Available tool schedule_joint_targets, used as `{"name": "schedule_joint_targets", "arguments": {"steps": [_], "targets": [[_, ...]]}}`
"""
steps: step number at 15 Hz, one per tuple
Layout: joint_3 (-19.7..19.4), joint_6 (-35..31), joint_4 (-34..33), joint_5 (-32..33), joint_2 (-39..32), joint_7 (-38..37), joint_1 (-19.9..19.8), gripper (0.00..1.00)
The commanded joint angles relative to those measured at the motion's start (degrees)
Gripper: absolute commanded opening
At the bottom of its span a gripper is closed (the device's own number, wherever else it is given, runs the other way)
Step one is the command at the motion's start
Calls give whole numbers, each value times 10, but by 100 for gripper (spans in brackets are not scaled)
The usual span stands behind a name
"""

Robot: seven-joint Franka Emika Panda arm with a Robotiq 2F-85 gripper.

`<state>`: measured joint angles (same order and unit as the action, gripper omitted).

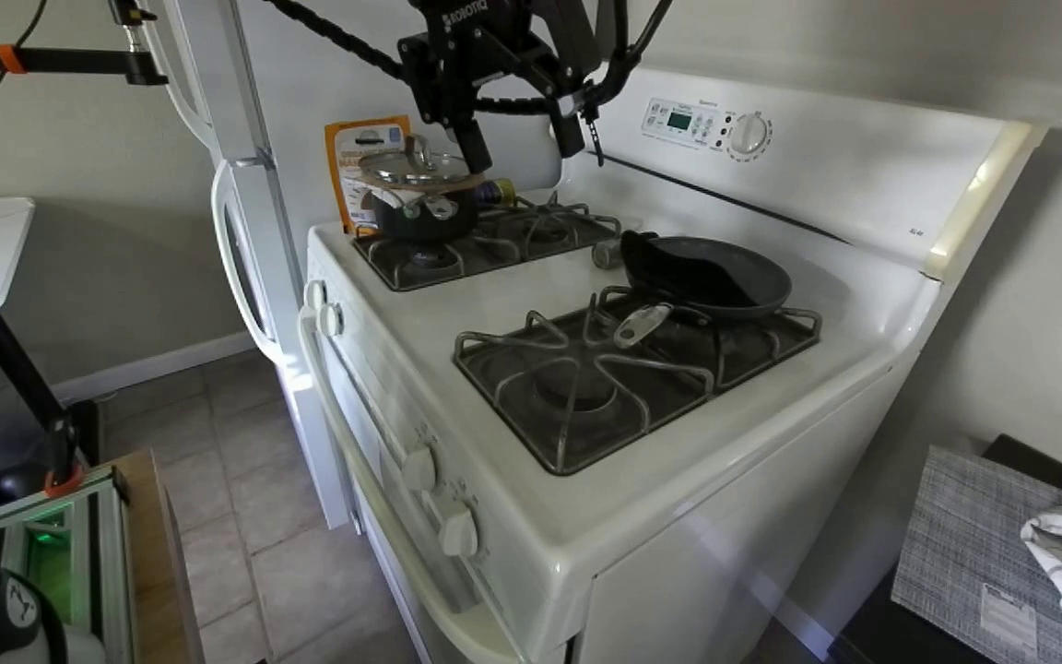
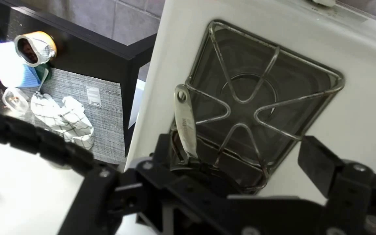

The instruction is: Move the black potholder from the black pan to the top left stove plate

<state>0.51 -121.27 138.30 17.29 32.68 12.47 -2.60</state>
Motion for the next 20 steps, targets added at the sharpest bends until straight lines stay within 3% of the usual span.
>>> {"name": "schedule_joint_targets", "arguments": {"steps": [1, 5, 9, 11, 12, 13, 16, 20], "targets": [[-3, -97, 10, 20, -20, 5, 20, 100], [-10, -256, -27, -5, -128, 69, 59, 100], [-39, -316, -76, -61, -247, 214, 105, 100], [-35, -339, -105, -58, -305, 250, 91, 100], [-31, -347, -118, -62, -326, 242, 79, 100], [-17, -334, -80, -50, -277, 218, 76, 100], [-16, -345, -113, -50, -327, 226, 65, 100], [-15, -351, -107, -12, -341, 204, 54, 100]]}}
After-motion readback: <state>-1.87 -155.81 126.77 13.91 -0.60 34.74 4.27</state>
